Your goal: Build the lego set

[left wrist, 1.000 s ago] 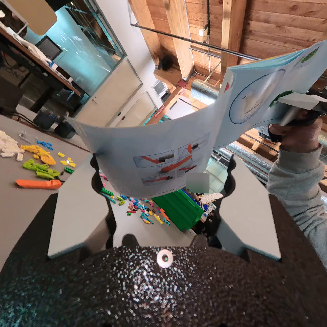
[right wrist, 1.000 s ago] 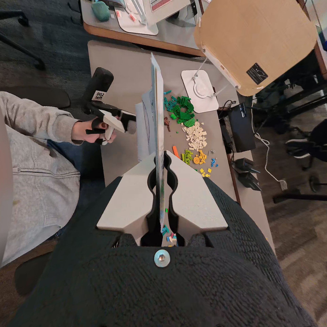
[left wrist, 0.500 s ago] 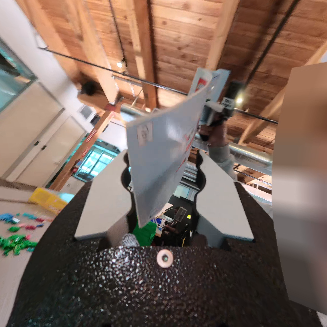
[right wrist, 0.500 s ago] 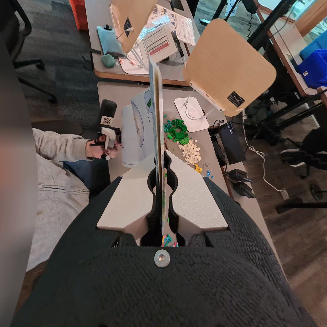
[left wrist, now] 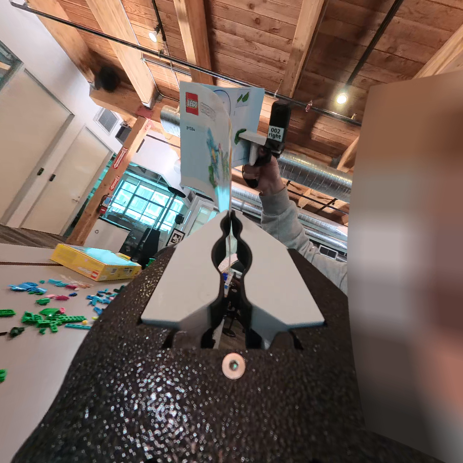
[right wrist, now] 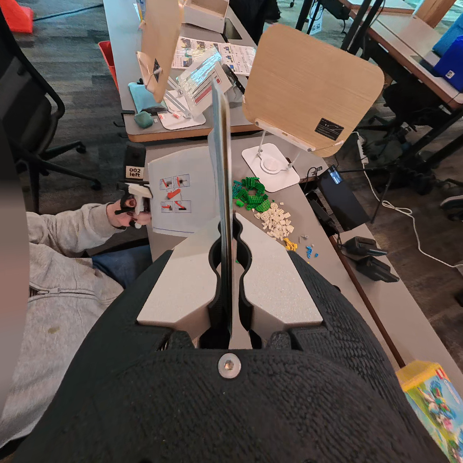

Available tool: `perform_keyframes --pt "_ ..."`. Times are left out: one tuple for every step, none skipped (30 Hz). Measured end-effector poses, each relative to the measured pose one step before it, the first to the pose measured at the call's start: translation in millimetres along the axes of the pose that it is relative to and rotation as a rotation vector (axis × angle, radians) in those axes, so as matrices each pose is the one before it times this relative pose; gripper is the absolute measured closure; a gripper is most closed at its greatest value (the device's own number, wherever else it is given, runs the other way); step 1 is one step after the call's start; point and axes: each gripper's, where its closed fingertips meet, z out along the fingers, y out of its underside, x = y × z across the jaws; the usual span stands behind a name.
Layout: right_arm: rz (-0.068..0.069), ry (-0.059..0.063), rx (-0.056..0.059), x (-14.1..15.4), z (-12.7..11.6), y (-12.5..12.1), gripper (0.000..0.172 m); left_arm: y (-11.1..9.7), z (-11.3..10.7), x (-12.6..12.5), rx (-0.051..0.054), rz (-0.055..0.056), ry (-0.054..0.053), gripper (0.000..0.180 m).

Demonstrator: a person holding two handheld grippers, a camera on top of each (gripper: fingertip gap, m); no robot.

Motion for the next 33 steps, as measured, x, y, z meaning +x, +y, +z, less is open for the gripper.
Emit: perform_keyframes --pt "-0.001 -0.0037 0.004 4.74 4.88 1.19 0.171 -5.33 -1.42 -5.27 0.0011 0.008 -0.0125 0.18" --pt "-0.0008 -0.0012 0.0055 5.69 5.31 1.12 0.171 -7.81 -2.02 -6.22 0.0033 0.0154 -0.0212 0.18" --pt "-0.0007 -0.0006 0.0087 6.45 6.07 1.2 0.172 -9.62 -2.68 -6.76 0.0002 0.0222 -0.0262 0.18" --pt "-0.0017 -0.0032 0.014 6.92 7.11 0.8 0.172 -11.35 -3.17 -7.41 -0.0037 0.0288 -0.0308 0.18" --pt "0.0009 -0.0034 0.0172 7.72 8.37 0.91 0.172 -12.44 -3.53 -9.04 -0.0075 0.0353 -0.0396 0.18" --pt "0.0034 -0.002 0.018 8.75 9.8 1.19 0.171 -12.86 -3.37 -10.89 -0.0123 0.041 -0.0502 0.18" --pt "0.0024 -0.0078 0.0202 8.81 11.24 1.32 0.171 -13.17 -2.96 -12.8 -0.0152 0.0419 -0.0567 0.18" --pt "0.0041 -0.0063 0.0245 9.82 12.6 0.95 0.172 -13.54 -2.24 -13.52 -0.0117 0.0403 -0.0557 0.18" --pt "0.0063 -0.007 0.0274 10.28 13.77 0.86 0.172 -13.16 -1.04 -13.64 -0.0124 0.0376 -0.048 0.18" --pt "0.0055 -0.0102 0.0291 10.26 14.62 0.59 0.171 -12.64 -0.25 -14.35 -0.0113 0.0347 -0.0449 0.18" --pt "0.0006 -0.0044 0.0288 11.0 14.98 0.62 0.171 -13.45 0.66 -15.58 -0.0042 0.033 -0.0449 0.18" --pt "-0.0063 -0.0008 0.0249 11.26 15.26 0.65 0.171 -14.12 1.78 -16.41 0.0003 0.0314 -0.0421 0.18" --pt "-0.0089 -0.0026 0.0258 10.94 15.4 0.2 0.171 -14.06 2.27 -17.17 0.0036 0.0245 -0.0432 0.18" --pt "-0.0001 -0.0034 0.0295 11.02 15.46 -0.51 0.172 -13.46 3.32 -16.75 0.0071 0.0162 -0.0381 0.18" --pt "0.0114 -0.0088 0.0325 10.72 15.5 -1.03 0.171 -12.22 4.27 -16.16 0.0064 0.0111 -0.0342 0.18" --pt "0.0144 -0.0108 0.0348 10.65 15.38 -1.46 0.171 -10.63 4.9 -15.48 0.0066 0.0128 -0.0325 0.18" --pt "0.0094 -0.0068 0.0352 11.03 15.29 -1.34 0.171 -9.08 5.33 -14.71 0.0101 0.0154 -0.0297 0.18" --pt "0.0037 -0.0023 0.0301 11.23 15.19 0.09 0.171 -7.89 5.73 -14.69 0.0198 0.0136 -0.0299 0.18" --pt "-0.0014 -0.0006 0.0239 10.94 14.88 1.4 0.171 -6.07 6.17 -12.87 0.0282 0.0133 -0.0171 0.18" --pt "-0.0036 -0.0043 0.0161 9.88 14.53 2.75 0.172 -2.9 5.99 -11.28 0.0259 0.0107 -0.0036 0.18" --pt "-0.0024 -0.0105 0.0069 8.61 13.99 3.65 0.171 -0.12 5.27 -12.76 0.0182 -0.0123 -0.0116 0.18" --pt "0.004 -0.009 0.0024 8.38 12.94 3.93 0.171 0.37 4.39 -12.04 0.0187 -0.0099 -0.0105 0.18" --pt "0.0108 -0.0072 0.0086 8.39 11.8 3.4 0.171 -0.35 3.16 -12.33 0.0178 0.0682 -0.0383 0.18" --pt "0.0162 -0.0103 0.0114 7.63 10.77 3.38 0.171 0.59 2.68 -14.11 0.005 0.0578 -0.0619 0.18" --pt "0.0173 -0.0133 0.0107 6.74 9.84 3.74 0.171 0.3 3.15 -7.91 0.0061 0.0383 -0.0245 0.18" --pt "0.0155 -0.012 0.0087 6.41 8.67 3.99 0.171 0.49 3.13 -4.42 0.0024 0.0216 -0.014 0.18" --pt "0.0105 -0.0048 0.0068 6.49 7.31 3.94 0.171 1.52 3.16 -0.76 -0.0032 0.0041 0.0032 0.18" --pt "0.0042 -0.0023 0.0046 6.05 5.99 3.87 0.171 2.42 3.13 0.26 -0.0073 -0.0049 0.0089 0.18" --pt "0.0 0.0006 0.003 5.92 4.99 3.64 0.171 2.75 2.77 0.24 -0.0048 0.0009 0.0083 0.18" --pt "-0.0022 0.0022 0.0014 5.79 4.19 3.51 0.171 2.88 2.07 -2.46 -0.0031 0.0081 -0.0091 0.18" --pt "-0.0031 0.001 0.0023 5.57 3.92 3.41 0.171 3.0 1.5 -5.07 -0.0057 0.0108 -0.0225 0.18" --pt "-0.0007 -0.0003 0.0034 5.12 3.93 3.39 0.171 2.26 0.98 -5.13 -0.0003 0.0052 -0.0171 0.18" --pt "0.006 -0.0046 0.0013 4.29 4.11 3.87 0.171 1.42 0.26 -5.66 0.0052 -0.0089 -0.0164 0.18"
